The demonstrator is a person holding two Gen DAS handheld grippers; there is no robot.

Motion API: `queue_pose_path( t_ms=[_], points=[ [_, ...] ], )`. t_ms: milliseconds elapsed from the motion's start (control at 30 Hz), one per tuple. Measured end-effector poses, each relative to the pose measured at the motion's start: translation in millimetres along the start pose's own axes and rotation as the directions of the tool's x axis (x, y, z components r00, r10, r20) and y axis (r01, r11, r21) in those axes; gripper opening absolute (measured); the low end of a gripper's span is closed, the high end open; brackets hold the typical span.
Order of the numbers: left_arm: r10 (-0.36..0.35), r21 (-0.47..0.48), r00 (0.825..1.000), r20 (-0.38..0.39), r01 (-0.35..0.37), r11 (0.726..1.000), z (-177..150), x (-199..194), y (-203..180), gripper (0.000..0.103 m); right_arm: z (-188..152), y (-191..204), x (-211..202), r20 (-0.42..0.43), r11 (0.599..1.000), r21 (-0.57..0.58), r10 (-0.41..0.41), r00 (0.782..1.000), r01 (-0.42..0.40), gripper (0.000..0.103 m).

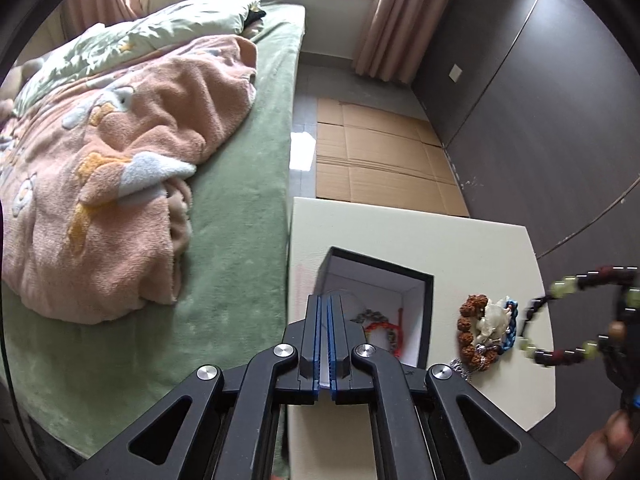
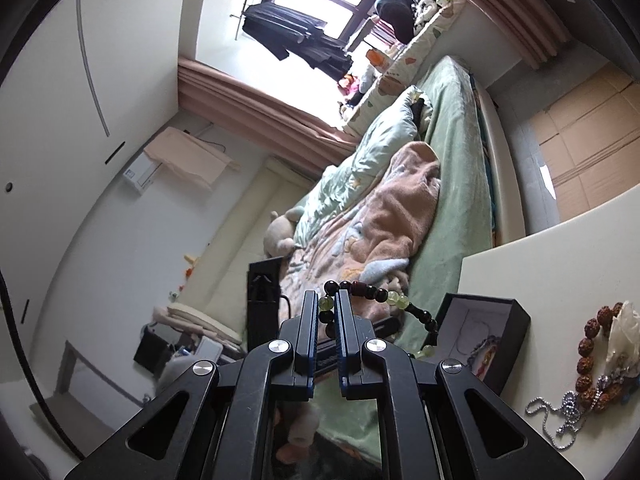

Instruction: Organize jewelry

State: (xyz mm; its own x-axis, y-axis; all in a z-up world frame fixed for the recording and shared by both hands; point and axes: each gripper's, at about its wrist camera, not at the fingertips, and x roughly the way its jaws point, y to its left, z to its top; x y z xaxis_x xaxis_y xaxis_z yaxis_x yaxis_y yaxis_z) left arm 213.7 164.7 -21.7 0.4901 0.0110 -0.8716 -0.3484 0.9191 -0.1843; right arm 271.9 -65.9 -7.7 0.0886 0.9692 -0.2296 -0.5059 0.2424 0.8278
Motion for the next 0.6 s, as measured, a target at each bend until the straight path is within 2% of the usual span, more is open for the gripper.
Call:
queue_pose_path(
  t_ms=[33, 67, 100, 133, 167, 200, 267, 367, 400, 533, 600],
  points=[
    [0.001, -0.004, 1.0, 0.005, -0.001, 1.0, -0.7, -1.9, 2.6, 0.02, -1.8, -4.1, 8.2, -0.015, 1.0, 0.008, -0.018, 1.0, 0.018, 0.01],
    [0.001, -0.009, 1.0, 0.012, -0.001, 1.0, -1.1, -4.1, 5.5, 0.044, -3.6, -9.3, 15.0, -0.028, 0.999, 0.018, -0.036, 0.999, 0.036, 0.01],
    [-0.005, -0.017, 1.0, 0.023, 0.005, 1.0, -1.6, -7.6, 8.8, 0.075, -5.8, -15.9, 23.2, -0.043, 0.997, 0.033, -0.063, 0.997, 0.065, 0.01],
    [-0.012, -0.023, 0.999, 0.033, 0.013, 1.0, -1.2, -10.0, 10.9, 0.086, -7.9, -23.6, 31.5, -0.069, 0.994, 0.049, -0.093, 0.993, 0.097, 0.011],
    [-0.017, -0.028, 0.999, 0.048, 0.019, 0.999, -1.8, -13.5, 12.6, 0.091, -10.2, -31.1, 37.6, -0.099, 0.99, 0.069, -0.117, 0.988, 0.124, 0.018],
    [-0.015, -0.029, 0.998, 0.059, 0.017, 0.999, -1.9, -17.0, 14.1, 0.091, -13.0, -38.0, 41.5, -0.128, 0.984, 0.093, -0.139, 0.982, 0.152, 0.039],
    [-0.012, -0.029, 0.998, 0.064, 0.014, 0.999, -2.2, -20.8, 16.2, 0.091, -16.0, -48.6, 40.3, -0.143, 0.973, 0.131, -0.17, 0.975, 0.189, 0.064],
    [-0.059, -0.014, 0.997, 0.053, 0.06, 0.998, -5.7, -23.0, 13.5, 0.103, -13.5, -48.2, 24.4, -0.125, 0.975, 0.135, -0.161, 0.979, 0.178, 0.092],
    [-0.08, -0.002, 0.995, 0.055, 0.08, 0.997, -7.6, -24.9, 10.6, 0.103, -11.7, -46.9, 15.9, -0.115, 0.975, 0.132, -0.165, 0.98, 0.18, 0.096],
    [-0.107, 0.059, 0.992, 0.074, 0.102, 0.993, -15.7, -30.8, -7.3, 0.103, -4.2, -46.4, -19.8, -0.063, 0.969, 0.123, -0.207, 0.976, 0.214, 0.097],
    [-0.128, 0.084, 0.989, 0.073, 0.122, 0.989, -20.3, -31.9, -17.6, 0.103, -1.2, -49.8, -35.4, -0.044, 0.964, 0.125, -0.231, 0.972, 0.235, 0.103]
  ],
)
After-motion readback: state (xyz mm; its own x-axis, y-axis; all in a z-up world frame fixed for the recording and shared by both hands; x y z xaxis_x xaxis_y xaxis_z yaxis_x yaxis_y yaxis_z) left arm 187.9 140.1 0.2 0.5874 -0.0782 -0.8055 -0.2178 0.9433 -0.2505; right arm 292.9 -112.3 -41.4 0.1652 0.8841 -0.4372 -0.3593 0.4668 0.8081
